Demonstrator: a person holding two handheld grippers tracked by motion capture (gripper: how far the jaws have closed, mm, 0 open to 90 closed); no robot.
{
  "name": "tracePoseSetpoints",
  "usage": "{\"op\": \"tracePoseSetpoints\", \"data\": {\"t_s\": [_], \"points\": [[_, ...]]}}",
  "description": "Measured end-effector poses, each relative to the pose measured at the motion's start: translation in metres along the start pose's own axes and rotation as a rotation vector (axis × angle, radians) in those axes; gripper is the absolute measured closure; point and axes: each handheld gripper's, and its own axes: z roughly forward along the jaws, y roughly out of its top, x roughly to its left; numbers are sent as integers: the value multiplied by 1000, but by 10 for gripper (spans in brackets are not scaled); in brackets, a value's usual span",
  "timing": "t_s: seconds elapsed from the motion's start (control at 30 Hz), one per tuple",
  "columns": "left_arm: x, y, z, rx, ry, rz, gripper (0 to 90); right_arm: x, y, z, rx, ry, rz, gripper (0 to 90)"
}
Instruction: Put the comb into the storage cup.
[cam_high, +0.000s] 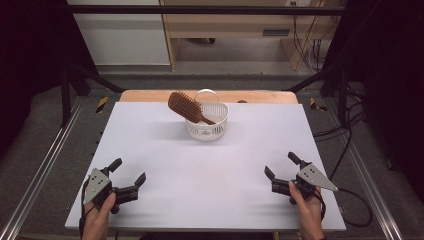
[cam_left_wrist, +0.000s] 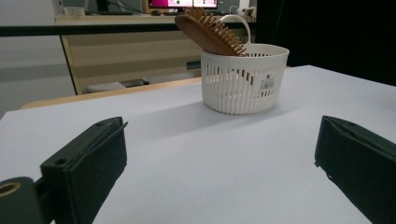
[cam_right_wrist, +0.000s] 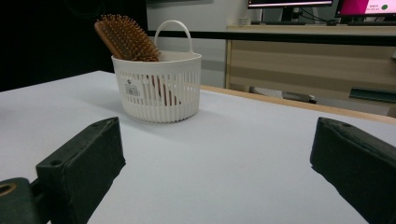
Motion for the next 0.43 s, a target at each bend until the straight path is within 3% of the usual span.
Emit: {"op": "tracePoseSetpoints", "data": {"t_s": [0.27, 0.43], "points": [[-8, 0, -3, -49, 60, 52, 19, 5, -4, 1, -10, 18, -3, 30], [-6, 0, -4, -56, 76, 43, 19, 8, -4, 1, -17, 19, -6, 29]]}}
